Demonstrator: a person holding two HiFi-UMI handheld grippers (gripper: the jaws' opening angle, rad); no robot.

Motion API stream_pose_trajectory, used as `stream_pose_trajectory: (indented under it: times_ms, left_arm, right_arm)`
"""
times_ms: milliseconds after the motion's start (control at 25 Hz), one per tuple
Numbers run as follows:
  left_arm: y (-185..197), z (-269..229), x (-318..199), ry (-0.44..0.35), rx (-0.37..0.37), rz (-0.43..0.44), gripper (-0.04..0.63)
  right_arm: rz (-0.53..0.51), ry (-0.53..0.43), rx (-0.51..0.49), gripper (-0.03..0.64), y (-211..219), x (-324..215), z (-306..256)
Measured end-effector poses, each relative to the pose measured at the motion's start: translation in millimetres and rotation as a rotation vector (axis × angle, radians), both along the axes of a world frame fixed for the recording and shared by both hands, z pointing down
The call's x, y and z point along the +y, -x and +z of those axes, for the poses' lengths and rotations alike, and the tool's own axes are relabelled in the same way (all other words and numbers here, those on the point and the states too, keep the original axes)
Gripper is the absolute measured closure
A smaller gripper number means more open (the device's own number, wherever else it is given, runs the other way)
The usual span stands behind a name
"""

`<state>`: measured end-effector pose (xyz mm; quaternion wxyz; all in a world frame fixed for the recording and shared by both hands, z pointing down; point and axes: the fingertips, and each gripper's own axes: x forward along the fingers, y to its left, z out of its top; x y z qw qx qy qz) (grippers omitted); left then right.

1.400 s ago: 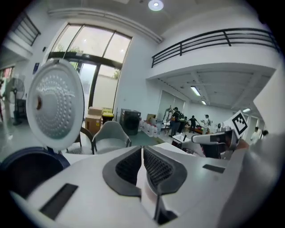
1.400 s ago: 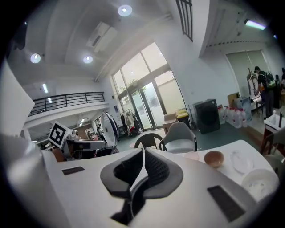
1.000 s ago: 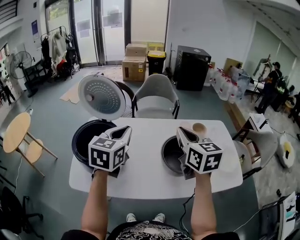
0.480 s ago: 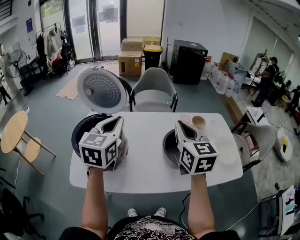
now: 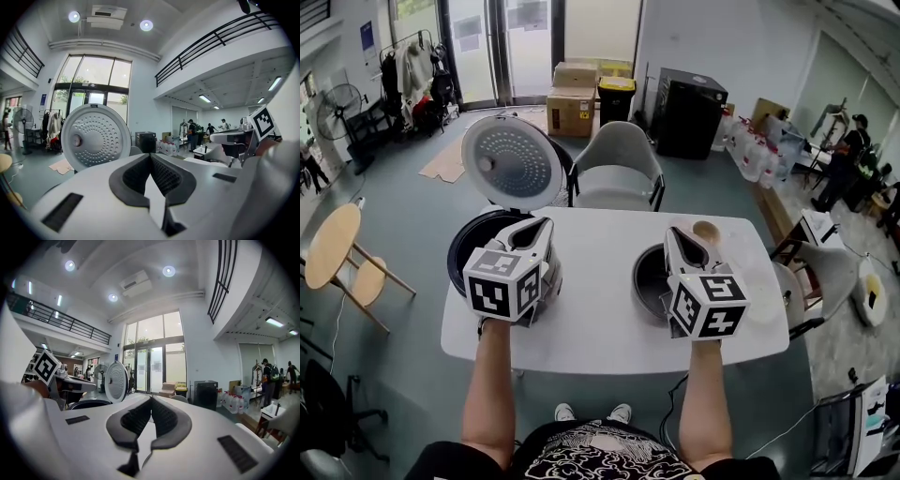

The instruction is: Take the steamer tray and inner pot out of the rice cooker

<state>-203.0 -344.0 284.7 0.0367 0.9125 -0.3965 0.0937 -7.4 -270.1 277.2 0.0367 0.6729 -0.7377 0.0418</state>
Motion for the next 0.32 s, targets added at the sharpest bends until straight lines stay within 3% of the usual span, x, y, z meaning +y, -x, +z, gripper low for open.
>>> stream_pose_trajectory:
  times_ms: [320]
  left_arm:
    - [-4, 2, -5, -0.003, -0.004, -0.008, 0.583]
  right_arm:
    - [-0.013, -0.002, 0.007, 0.604, -5, -6, 1]
